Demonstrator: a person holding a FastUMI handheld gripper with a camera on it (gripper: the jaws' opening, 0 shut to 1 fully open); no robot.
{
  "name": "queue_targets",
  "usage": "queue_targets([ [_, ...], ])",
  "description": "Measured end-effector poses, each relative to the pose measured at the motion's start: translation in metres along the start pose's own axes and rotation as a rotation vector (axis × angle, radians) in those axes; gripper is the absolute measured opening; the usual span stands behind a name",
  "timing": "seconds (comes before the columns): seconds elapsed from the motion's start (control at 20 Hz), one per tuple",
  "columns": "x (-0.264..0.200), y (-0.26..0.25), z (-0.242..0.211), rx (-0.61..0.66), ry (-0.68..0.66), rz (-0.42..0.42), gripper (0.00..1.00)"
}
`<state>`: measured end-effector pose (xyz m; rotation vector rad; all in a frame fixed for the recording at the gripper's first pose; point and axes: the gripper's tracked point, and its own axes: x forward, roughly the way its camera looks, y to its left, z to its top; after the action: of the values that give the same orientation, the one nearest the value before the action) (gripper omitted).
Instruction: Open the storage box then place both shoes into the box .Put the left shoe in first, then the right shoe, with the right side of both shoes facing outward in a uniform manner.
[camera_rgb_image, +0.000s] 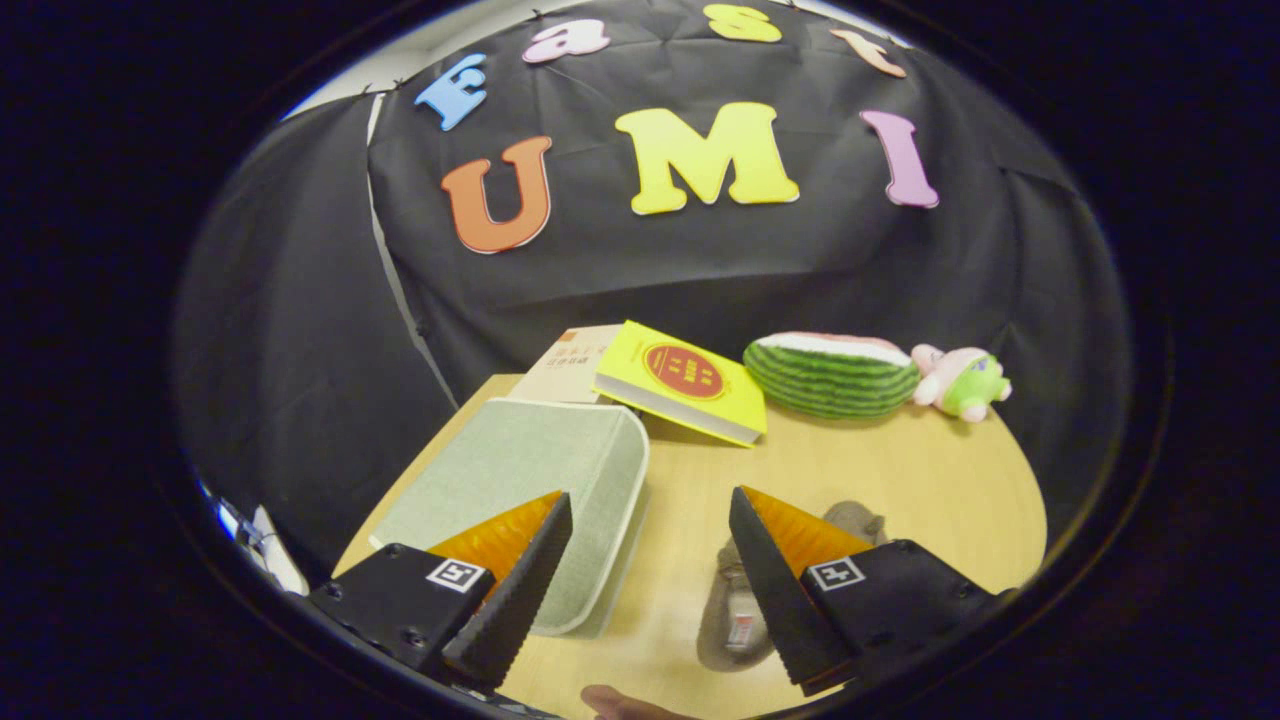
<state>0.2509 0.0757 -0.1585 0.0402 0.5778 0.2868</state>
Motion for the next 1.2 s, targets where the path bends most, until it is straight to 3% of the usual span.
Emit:
queue_targets([
  [0.25,0.054,0.011,-0.023,0.175,0.163,0.226,1.00],
  [0.5,0.079,0.003,-0.016,0.299,0.187,0.439,1.00],
  [0.75,0.095,0.009,-0.012,0.555,0.275,0.702,0.99],
  [0.9,0.114,0.008,-0.027,0.555,0.357,0.708,1.00],
  [1.05,0.107,0.027,-0.025,0.586,0.408,0.821,0.99],
  [1.2,0.111,0.035,-0.031,0.584,0.452,0.836,0.96],
])
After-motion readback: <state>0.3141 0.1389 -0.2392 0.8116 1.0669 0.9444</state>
